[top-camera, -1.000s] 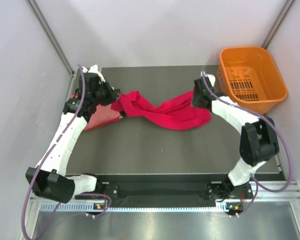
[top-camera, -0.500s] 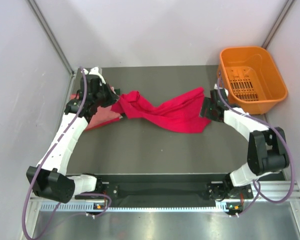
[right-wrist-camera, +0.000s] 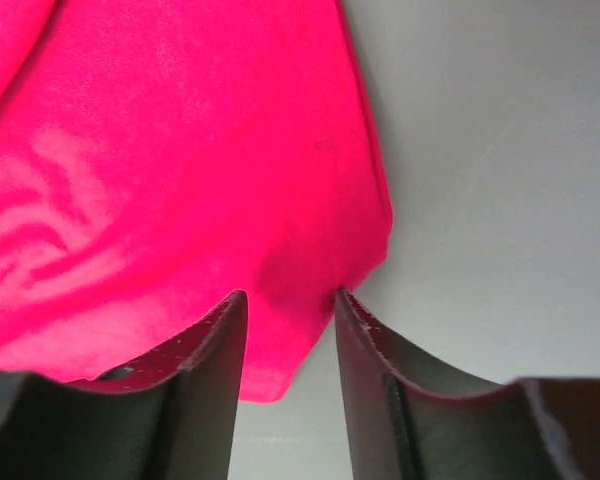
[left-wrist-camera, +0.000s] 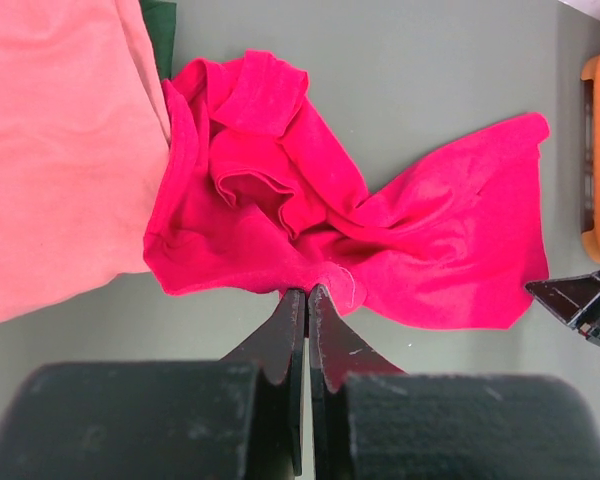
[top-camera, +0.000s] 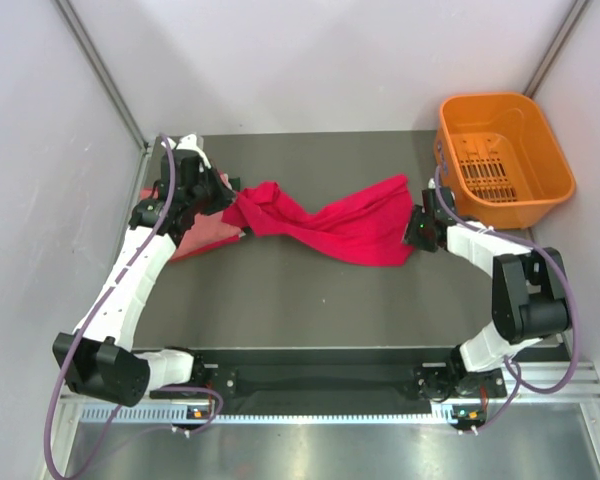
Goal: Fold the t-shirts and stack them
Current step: Flatten the tshirt out
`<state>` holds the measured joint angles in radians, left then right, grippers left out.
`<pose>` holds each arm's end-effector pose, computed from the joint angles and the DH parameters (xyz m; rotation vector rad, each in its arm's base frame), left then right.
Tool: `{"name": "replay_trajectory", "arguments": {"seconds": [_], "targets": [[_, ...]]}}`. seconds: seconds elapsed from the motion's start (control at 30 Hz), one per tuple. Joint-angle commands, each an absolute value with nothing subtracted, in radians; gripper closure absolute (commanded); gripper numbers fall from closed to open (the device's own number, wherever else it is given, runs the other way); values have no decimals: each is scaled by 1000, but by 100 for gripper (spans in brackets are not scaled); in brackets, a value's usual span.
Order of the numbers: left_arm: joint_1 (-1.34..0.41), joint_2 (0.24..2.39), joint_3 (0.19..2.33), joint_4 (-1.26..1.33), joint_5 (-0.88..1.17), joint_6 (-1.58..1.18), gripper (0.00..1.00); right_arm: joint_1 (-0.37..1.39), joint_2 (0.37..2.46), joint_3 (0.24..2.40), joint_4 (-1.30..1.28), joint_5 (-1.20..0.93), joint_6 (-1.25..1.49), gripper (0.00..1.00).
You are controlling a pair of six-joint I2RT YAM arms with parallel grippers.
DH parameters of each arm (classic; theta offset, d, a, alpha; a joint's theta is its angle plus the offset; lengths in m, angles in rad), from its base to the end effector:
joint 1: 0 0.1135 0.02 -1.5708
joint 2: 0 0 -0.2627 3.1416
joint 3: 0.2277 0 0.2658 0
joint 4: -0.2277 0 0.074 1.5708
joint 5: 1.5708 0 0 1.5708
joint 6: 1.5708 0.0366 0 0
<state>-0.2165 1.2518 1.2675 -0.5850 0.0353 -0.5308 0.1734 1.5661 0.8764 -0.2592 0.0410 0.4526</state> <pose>0.2817 -0.0633 0.3674 -0.3200 2.1537 -0.4707 0.3166 0.0539 0.1679 0.3686 2.5034 0.2010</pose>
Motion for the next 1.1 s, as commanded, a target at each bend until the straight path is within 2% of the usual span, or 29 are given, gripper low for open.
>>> {"name": "replay_trajectory", "arguments": {"seconds": [0.0,0.1,0.2,0.23,0.33,0.5,0.67,0.7,0.73,0.83,1.07], "targets": [[-210,1215,1259,-557,25,-515,100,169,1580,870,-198,43,471,60],[-210,1210,1253,-557,23,-514,100,169,1588,868,-204,49,474,58],[-210,1207,1246,-557,23,-514,100,169,1586,862,-206,60,476,51],[-210,1207,1243,-557,21,-512,100,169,1585,859,-207,63,479,46],[-210,1204,1238,-555,21,-512,100,169,1574,853,-215,81,476,43],[-210,1200,1235,-557,20,-512,100,167,1562,836,-222,124,472,44],[-210,1197,1233,-557,18,-511,100,167,1600,836,-190,81,476,58],[-210,1198,1232,-557,21,-511,100,167,1604,838,-187,80,477,65],[-210,1197,1229,-555,21,-511,100,167,1614,842,-187,74,477,79],[-210,1195,1210,-552,28,-512,100,167,1577,850,-205,103,483,100],[-210,1195,1108,-488,93,-551,100,140,1385,883,-284,172,486,100]]}}
